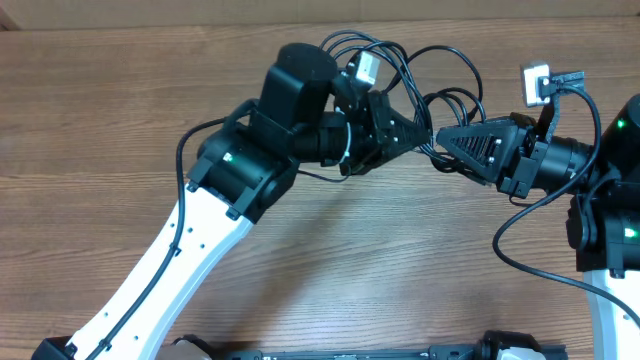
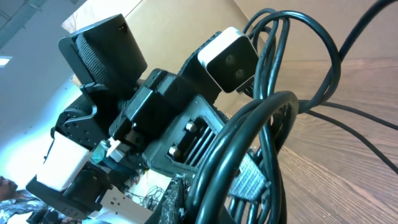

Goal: Untangle cables

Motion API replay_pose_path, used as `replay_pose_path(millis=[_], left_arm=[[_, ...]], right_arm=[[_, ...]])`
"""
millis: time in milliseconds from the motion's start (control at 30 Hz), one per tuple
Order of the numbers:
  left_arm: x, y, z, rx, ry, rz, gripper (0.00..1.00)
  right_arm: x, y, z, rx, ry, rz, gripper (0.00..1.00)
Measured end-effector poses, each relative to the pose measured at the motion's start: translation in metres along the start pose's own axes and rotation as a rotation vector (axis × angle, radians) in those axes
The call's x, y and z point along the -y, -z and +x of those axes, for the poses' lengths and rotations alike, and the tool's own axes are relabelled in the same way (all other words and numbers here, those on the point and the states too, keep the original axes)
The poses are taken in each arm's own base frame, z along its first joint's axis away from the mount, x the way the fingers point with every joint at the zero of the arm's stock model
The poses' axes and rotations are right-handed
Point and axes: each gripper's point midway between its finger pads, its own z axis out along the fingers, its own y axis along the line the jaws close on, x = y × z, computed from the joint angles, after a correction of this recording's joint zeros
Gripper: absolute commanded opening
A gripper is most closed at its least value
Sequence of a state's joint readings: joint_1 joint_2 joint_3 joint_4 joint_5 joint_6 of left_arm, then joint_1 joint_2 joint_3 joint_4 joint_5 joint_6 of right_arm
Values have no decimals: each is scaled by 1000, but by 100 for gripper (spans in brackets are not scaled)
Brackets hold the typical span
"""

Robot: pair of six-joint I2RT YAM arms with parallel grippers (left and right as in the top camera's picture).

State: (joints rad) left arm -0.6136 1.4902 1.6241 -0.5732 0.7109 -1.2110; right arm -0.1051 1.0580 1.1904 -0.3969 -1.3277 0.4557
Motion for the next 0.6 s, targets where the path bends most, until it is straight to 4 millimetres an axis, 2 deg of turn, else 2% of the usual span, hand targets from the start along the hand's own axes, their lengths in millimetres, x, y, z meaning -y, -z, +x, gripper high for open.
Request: replay_pose_path(millis=[333,600], left_arm=[[19,7,-11,8,-20,87,4],[21,22,-17,-34,-13,126,4]], right_arm=[[5,0,7,-13,-19,13,4],[6,0,8,-13,-10,17,4]])
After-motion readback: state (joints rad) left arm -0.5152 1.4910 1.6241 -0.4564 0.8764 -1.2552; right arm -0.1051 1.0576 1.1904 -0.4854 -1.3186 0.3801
